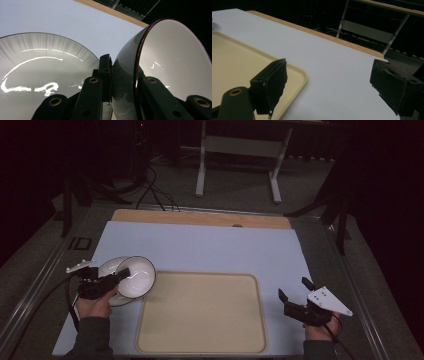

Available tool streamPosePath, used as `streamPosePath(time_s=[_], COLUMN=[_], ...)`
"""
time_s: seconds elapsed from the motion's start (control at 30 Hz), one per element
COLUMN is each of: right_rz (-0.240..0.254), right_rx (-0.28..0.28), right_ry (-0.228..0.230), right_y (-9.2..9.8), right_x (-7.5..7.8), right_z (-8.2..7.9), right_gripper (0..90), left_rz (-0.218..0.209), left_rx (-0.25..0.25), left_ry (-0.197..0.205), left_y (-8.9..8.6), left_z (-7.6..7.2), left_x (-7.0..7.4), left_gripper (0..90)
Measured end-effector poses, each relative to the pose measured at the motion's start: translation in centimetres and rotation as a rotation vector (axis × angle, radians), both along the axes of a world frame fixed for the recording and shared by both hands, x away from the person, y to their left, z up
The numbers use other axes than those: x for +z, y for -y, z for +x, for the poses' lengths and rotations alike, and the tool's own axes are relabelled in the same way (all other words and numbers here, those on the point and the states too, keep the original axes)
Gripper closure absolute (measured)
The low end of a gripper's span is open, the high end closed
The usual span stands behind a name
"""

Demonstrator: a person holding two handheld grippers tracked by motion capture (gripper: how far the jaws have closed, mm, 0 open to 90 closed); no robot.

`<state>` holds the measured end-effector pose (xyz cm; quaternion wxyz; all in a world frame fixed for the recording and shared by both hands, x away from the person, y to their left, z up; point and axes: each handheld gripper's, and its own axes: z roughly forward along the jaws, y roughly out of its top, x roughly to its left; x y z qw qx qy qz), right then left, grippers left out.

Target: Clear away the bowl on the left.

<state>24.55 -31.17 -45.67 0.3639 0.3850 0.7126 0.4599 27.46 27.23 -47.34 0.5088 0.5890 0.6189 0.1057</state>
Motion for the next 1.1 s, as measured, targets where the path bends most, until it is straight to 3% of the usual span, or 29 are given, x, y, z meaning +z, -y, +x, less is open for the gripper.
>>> streamPosePath(time_s=[0.57, 1.1], right_rz=[0.001, 0.002], right_rx=[-0.001, -0.003], right_ry=[0.000, -0.001], right_y=[0.1, 0.1], right_x=[0.0, 0.0], right_z=[0.0, 0.0], right_gripper=[13.8, 13.8], left_rz=[0.048, 0.050], left_rx=[-0.020, -0.034], left_ry=[0.014, 0.027], left_y=[1.2, 2.2], left_z=[0.0, 0.0], left_x=[0.5, 0.7], left_gripper=[79.4, 79.2])
